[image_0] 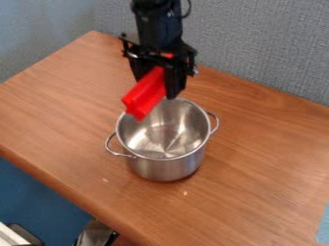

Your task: Move the red object from the metal pot to the table

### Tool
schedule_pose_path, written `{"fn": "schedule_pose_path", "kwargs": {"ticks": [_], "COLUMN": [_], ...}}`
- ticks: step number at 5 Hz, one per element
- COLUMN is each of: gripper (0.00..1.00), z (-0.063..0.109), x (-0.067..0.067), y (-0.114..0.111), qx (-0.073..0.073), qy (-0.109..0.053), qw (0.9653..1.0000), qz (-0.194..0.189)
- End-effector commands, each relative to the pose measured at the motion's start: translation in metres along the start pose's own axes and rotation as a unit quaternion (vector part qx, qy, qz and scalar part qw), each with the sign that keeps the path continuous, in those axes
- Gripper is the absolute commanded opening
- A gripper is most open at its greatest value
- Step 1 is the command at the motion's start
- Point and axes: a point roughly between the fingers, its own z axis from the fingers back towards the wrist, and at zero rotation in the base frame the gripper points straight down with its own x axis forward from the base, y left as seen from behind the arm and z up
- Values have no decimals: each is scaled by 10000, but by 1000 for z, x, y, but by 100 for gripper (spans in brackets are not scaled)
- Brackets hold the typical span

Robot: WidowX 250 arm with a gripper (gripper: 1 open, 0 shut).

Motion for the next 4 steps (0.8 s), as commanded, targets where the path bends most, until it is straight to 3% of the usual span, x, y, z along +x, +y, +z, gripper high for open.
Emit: {"fn": "schedule_pose_path", "kwargs": {"ticks": [1, 2, 4], "gripper": [0, 0, 0], "z": [-10, -35, -74], "x": [-7, -17, -12], "y": [-9, -19, -25], "qx": [-12, -60, -40], "qy": [-16, 222, 649], "qw": [9981, 9930, 9962], "qz": [-614, -1156, -583]}}
